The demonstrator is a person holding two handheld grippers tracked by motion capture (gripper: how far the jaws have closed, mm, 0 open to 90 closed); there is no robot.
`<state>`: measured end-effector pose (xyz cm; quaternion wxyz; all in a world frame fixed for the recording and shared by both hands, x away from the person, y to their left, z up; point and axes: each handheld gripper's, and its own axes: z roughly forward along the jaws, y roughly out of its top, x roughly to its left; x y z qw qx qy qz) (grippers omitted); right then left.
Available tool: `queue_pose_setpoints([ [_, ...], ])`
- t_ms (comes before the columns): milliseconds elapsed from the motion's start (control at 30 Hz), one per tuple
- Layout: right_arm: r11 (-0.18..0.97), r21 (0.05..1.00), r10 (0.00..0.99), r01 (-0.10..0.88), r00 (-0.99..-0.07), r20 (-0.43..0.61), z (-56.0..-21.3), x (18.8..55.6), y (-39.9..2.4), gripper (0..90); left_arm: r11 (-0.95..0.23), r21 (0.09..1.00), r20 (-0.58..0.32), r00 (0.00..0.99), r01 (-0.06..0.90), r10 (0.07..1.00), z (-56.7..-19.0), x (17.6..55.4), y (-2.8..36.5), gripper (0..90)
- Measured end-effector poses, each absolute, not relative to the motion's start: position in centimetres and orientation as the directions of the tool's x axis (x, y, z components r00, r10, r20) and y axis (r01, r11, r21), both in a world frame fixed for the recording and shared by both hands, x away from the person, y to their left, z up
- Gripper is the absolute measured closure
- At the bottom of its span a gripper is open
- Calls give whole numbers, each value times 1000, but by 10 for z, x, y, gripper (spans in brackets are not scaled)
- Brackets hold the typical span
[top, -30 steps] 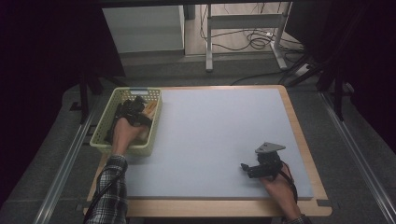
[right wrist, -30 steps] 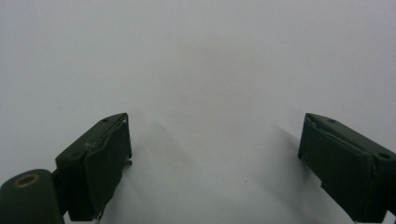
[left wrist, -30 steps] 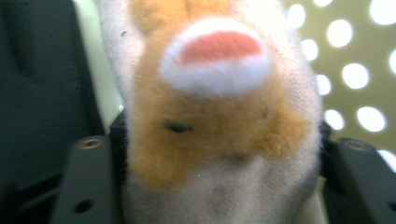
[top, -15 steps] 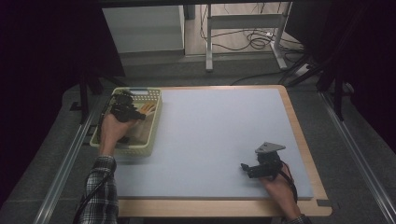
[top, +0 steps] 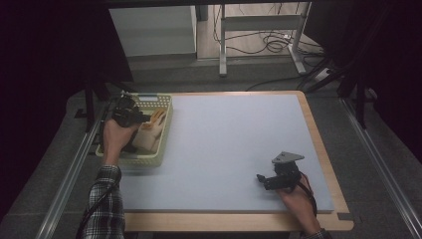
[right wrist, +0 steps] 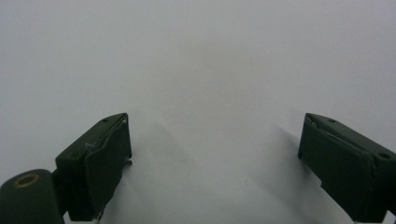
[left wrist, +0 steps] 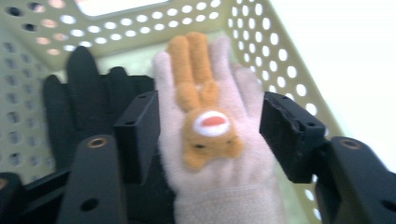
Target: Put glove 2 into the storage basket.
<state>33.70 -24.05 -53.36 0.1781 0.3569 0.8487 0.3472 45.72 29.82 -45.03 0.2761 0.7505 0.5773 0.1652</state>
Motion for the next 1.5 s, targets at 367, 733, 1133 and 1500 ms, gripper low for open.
queue_pose_setpoints([
  [367,503,717,730,482,-682,-54,-534,337,-240,92,-188,467,-18,222,864,975,-493,472,302,744],
  [733,504,717,730,482,-682,-54,-534,337,-240,92,-223,456,-18,259,862,966,-494,472,285,730],
  [1133,503,717,730,482,-682,-54,-534,337,-240,92,-178,560,-34,237,809,971,-480,457,305,485],
  [1500,504,717,730,482,-682,-54,-534,337,-240,92,-142,622,-80,243,770,967,-468,445,311,286],
])
